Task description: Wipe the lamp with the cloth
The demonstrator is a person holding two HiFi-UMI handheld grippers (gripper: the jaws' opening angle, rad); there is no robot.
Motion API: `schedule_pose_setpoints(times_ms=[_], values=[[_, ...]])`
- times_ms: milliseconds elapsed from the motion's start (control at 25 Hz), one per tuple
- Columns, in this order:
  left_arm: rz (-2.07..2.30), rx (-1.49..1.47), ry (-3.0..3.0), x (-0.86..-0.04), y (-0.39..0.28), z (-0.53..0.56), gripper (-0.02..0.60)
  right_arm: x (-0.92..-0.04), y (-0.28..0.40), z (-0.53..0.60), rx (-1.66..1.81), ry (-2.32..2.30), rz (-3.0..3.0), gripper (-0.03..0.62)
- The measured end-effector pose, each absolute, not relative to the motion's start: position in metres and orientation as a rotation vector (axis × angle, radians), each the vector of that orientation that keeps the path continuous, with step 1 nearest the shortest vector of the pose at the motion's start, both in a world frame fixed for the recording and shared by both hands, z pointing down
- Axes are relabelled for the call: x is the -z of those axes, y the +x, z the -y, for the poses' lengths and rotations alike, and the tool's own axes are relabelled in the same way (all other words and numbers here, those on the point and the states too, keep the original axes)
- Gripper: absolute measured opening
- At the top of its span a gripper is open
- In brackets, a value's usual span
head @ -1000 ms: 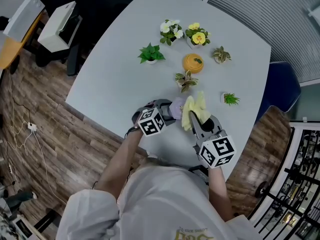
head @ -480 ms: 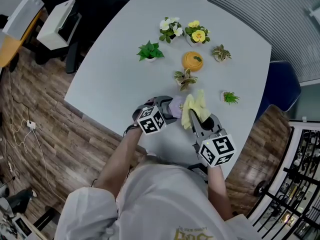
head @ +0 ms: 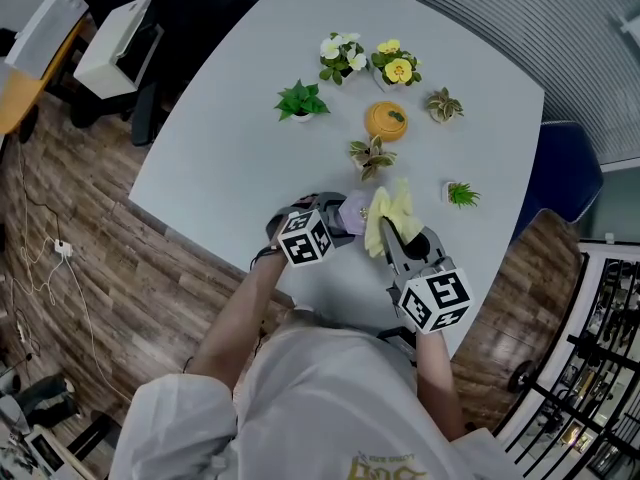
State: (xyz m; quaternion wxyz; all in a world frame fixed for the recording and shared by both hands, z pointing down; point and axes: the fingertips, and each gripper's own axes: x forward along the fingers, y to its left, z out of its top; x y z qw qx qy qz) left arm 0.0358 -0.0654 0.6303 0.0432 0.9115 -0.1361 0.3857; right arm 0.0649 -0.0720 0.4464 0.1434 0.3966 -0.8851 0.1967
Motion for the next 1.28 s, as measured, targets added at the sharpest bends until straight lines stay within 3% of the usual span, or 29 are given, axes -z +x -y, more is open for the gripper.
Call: schedule_pose_setpoints(times_ms=[1280], values=[[0.498,-1.084,2.847,-0.6217,0.0365,0.0672,0.330,-0.4440,0.0662,0.0803,-0.549,1.191,2.512,0.046]])
